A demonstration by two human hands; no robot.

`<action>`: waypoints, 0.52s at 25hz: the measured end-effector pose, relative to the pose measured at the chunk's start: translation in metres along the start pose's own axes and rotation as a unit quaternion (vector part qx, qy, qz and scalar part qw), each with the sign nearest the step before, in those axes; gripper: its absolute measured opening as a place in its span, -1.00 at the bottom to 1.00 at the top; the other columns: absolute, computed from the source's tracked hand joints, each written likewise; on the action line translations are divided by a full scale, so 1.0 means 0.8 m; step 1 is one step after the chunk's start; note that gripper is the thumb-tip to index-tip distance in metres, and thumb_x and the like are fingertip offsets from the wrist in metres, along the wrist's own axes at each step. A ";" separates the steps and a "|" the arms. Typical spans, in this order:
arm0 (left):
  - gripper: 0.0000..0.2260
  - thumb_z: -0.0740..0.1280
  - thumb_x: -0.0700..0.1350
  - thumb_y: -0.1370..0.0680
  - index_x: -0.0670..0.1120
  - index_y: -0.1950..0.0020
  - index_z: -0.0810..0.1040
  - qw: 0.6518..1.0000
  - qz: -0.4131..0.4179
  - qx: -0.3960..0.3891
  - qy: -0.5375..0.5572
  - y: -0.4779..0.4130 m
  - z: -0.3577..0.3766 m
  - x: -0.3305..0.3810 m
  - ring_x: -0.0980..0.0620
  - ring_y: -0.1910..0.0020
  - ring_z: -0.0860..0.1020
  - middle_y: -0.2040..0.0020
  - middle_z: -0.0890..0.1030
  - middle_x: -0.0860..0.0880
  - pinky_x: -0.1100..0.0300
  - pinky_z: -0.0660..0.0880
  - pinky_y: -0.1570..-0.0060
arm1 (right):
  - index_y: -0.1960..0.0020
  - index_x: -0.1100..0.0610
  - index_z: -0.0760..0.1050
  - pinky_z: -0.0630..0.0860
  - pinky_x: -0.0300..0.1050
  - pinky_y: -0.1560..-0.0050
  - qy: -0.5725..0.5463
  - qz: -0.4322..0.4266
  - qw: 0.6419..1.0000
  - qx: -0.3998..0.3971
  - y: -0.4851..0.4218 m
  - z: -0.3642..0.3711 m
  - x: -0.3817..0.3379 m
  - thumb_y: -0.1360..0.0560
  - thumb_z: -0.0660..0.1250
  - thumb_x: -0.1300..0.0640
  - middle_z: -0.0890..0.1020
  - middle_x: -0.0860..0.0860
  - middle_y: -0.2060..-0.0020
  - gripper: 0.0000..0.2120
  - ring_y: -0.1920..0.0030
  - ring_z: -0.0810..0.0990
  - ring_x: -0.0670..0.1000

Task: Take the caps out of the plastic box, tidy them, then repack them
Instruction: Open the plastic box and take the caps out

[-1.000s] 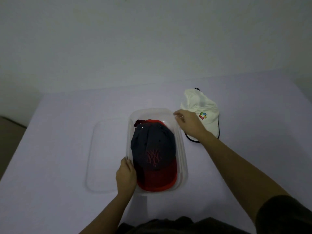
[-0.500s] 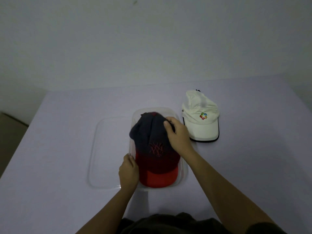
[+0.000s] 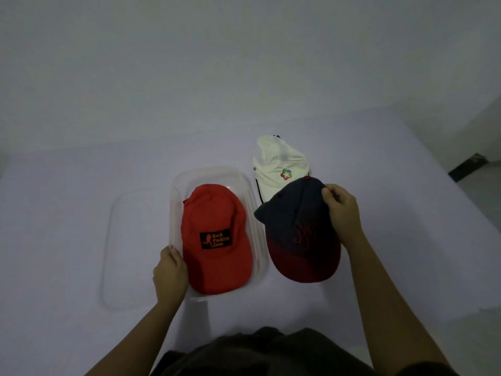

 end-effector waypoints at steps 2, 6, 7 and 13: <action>-0.65 0.00 -0.09 -0.65 -0.31 -0.17 0.44 1.000 -0.001 0.002 0.002 -0.001 0.000 0.000 -0.30 -0.01 0.54 -0.02 0.59 -0.34 -0.10 0.42 -0.06 | 0.07 0.14 0.53 0.42 -0.19 0.12 0.008 0.027 0.999 -0.015 0.000 0.004 0.036 -0.58 0.20 0.17 0.58 -0.07 0.22 -0.85 0.17 0.52 -0.09; -0.65 -0.01 -0.10 -0.65 -0.31 -0.16 0.44 1.000 0.001 0.002 0.005 0.000 -0.001 0.001 -0.30 0.00 0.54 -0.01 0.58 -0.34 -0.10 0.43 -0.04 | -0.01 0.18 0.53 0.44 -0.13 0.06 0.055 0.032 0.996 -0.057 -0.003 0.026 0.067 -0.58 0.18 0.19 0.58 0.04 0.13 -0.84 0.11 0.53 -0.02; -0.65 -0.01 -0.10 -0.65 -0.31 -0.16 0.44 1.000 0.002 0.004 0.006 0.001 -0.001 0.001 -0.29 0.01 0.54 0.00 0.58 -0.33 -0.09 0.43 -0.04 | -0.05 0.20 0.52 0.44 -0.12 0.04 0.074 0.028 0.995 -0.060 -0.004 0.030 0.070 -0.59 0.18 0.19 0.58 0.05 0.10 -0.83 0.07 0.54 0.02; -0.66 -0.01 -0.09 -0.65 -0.29 -0.12 0.45 1.000 -0.010 0.005 0.012 0.000 -0.002 -0.003 -0.27 0.05 0.55 0.03 0.59 -0.30 -0.07 0.44 -0.02 | -0.20 0.25 0.46 0.43 -0.14 -0.08 0.174 -0.051 0.982 0.056 -0.004 0.048 0.026 -0.57 0.19 0.17 0.48 0.17 -0.12 -0.74 -0.08 0.49 0.06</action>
Point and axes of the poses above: each hand's wrist, its own y-axis away from the middle knuckle, its own z-axis out of the palm, x = y × z, the point moved 10 cm from there along -y, towards the middle knuckle
